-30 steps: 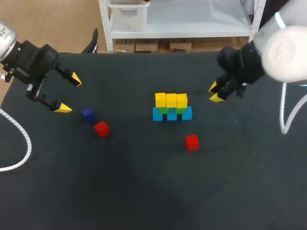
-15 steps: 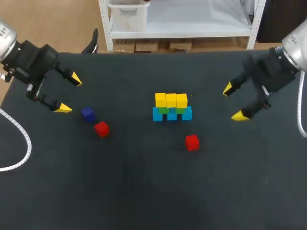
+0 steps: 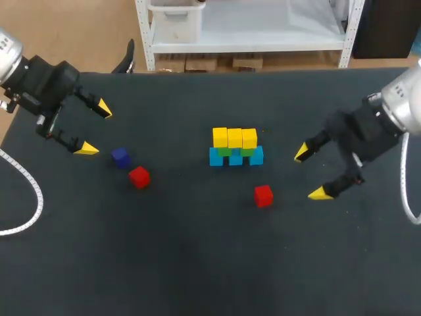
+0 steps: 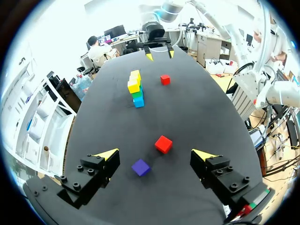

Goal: Place the blue cubes, place green cubes on the blue cubes, place the yellow cubes on the green cubes, then place the red cubes on the yellow cubes, and place purple cube on the red cubes.

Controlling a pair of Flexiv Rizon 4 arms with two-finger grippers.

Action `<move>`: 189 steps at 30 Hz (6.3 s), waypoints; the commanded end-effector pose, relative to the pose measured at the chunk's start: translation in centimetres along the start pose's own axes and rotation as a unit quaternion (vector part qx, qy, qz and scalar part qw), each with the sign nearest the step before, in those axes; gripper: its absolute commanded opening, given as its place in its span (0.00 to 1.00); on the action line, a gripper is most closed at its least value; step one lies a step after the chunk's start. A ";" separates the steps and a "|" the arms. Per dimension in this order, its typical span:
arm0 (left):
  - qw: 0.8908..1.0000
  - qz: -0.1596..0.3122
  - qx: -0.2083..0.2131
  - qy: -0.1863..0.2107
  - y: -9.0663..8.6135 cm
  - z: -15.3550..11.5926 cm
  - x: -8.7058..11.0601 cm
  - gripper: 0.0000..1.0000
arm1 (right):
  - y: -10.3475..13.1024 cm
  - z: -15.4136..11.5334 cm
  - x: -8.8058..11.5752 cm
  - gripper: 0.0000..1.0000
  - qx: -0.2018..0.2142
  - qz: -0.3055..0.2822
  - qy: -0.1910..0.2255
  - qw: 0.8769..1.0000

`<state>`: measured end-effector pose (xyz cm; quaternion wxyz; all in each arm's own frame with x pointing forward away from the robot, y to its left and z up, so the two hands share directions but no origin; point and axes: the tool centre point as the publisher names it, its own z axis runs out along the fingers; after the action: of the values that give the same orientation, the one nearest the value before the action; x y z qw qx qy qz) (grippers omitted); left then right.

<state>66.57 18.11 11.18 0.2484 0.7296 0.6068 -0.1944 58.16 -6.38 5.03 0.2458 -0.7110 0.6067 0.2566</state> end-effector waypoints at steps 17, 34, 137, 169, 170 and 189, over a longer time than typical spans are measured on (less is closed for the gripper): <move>1.000 0.002 0.001 -0.001 0.1 0.0 0.1 1.00 | -1.4 6.8 -1.6 1.00 -0.010 -0.008 0.006 1.000; 1.000 0.002 0.001 -0.001 0.1 0.0 0.1 1.00 | -2.6 7.6 -1.0 0.69 -0.027 -0.013 0.027 0.999; 1.000 0.002 0.001 -0.001 0.1 0.0 0.1 1.00 | -13.1 2.4 -8.4 0.00 0.085 0.064 0.061 0.992; 1.000 0.002 0.001 -0.001 0.1 0.0 0.1 1.00 | -13.3 2.7 -8.3 0.15 0.083 0.069 0.060 0.992; 1.000 0.002 0.001 -0.001 0.1 0.0 0.1 1.00 | -13.3 2.6 -8.3 0.15 0.083 0.070 0.061 0.992; 1.000 0.002 0.001 -0.001 0.1 0.0 0.1 1.00 | -13.3 2.8 -8.3 0.22 0.081 0.069 0.060 0.992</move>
<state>66.57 18.11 11.18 0.2484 0.7296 0.6068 -0.1944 69.96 3.43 9.00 0.2475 -0.6591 0.6871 0.1796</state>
